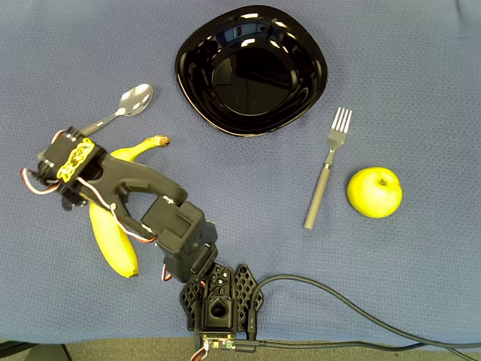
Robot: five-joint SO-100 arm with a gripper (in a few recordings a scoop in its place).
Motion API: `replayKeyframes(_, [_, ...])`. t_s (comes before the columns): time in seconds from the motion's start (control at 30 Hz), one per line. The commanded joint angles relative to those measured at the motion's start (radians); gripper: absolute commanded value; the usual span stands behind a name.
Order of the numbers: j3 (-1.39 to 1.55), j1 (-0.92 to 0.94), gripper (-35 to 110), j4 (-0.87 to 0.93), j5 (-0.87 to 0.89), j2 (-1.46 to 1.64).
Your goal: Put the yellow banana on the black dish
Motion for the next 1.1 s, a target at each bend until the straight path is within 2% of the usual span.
replayKeyframes(0.0, [0.002, -0.005, 39, -0.032, 0.015, 0.029])
replayKeyframes(0.57, [0.049, 0.015, 38, -0.137, 0.003, -0.051])
replayKeyframes(0.7, [0.064, 0.021, 34, -0.169, 0.008, -0.074])
replayKeyframes(0.83, [0.074, 0.029, 23, -0.19, 0.012, -0.087])
replayKeyframes(1.07, [0.075, 0.044, 24, -0.195, 0.0, -0.106])
